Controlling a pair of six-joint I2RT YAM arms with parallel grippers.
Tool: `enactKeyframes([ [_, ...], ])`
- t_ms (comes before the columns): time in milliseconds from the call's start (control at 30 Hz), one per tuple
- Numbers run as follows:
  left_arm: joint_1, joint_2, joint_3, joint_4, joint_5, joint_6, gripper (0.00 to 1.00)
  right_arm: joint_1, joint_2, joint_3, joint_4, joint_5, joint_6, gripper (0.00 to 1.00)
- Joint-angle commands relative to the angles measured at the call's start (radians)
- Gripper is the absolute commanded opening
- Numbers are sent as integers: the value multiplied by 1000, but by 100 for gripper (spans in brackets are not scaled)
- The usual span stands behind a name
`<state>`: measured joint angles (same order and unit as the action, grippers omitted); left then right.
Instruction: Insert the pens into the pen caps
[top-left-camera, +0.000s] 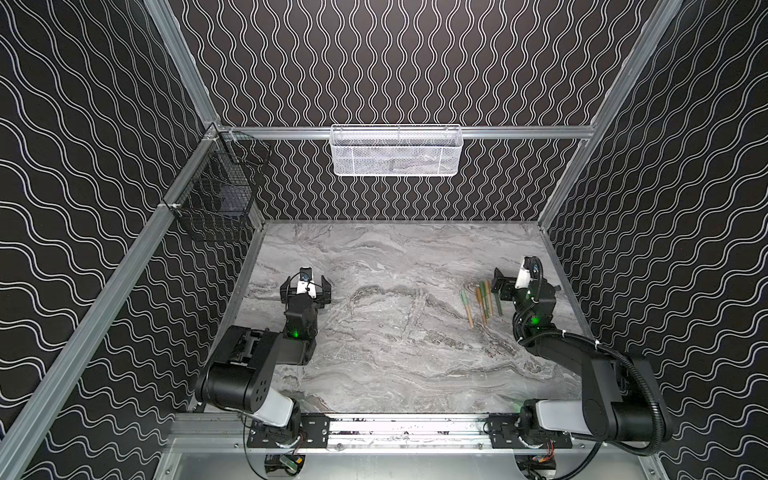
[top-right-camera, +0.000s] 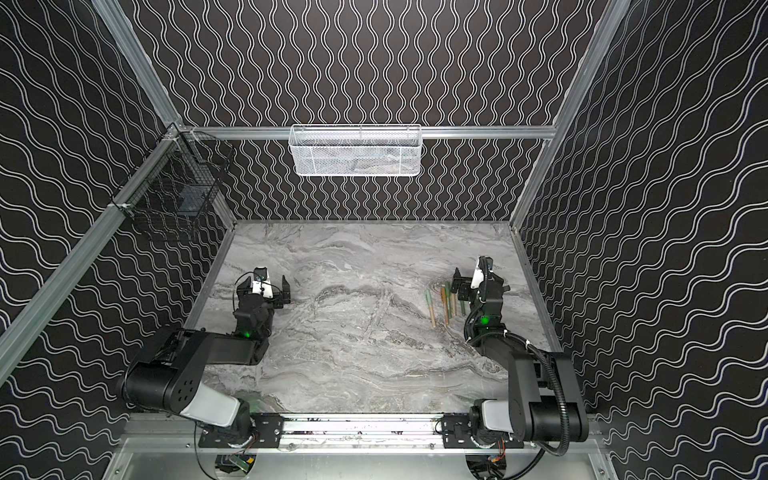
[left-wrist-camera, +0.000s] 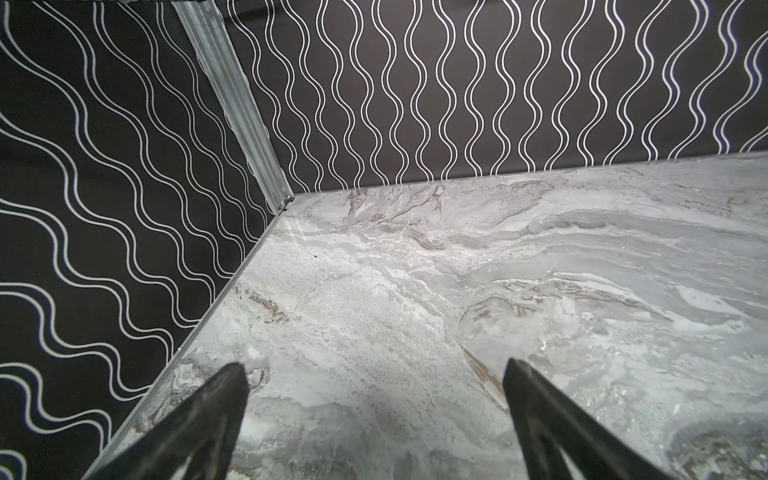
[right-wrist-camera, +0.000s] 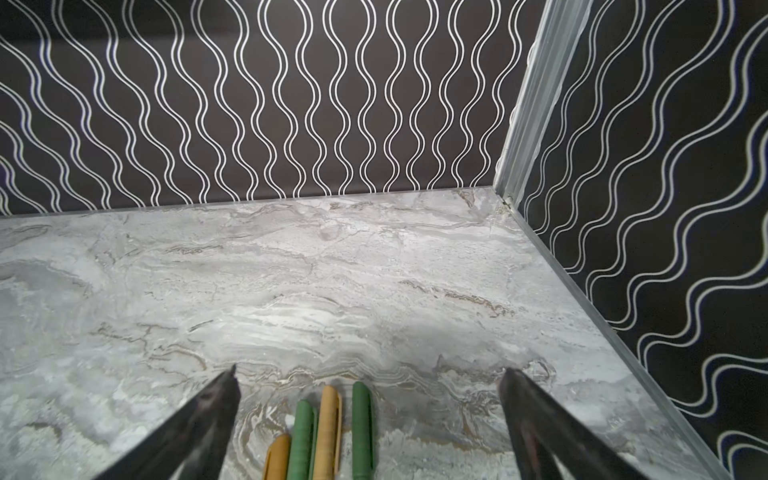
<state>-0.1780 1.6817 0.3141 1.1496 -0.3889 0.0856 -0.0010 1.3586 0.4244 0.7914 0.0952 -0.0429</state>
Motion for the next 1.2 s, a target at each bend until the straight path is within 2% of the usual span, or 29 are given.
enactKeyframes([
  [0, 0, -2, 7, 16, 6, 10, 99, 1, 10, -28, 7, 2, 9, 100],
  [133, 0, 2, 7, 18, 7, 11, 99, 1, 64, -129, 235, 18, 11, 100],
  [300, 2, 1, 7, 16, 7, 11, 99, -5, 156, -157, 372, 39, 29, 100],
  [367, 2, 1, 8, 15, 7, 10, 99, -13, 149, -143, 303, 38, 50, 100],
  [467, 3, 1, 7, 15, 8, 11, 99, -31, 187, -158, 391, 27, 58, 100],
  [1167, 15, -3, 19, -14, 28, 1, 99, -33, 182, -162, 389, 39, 54, 100],
])
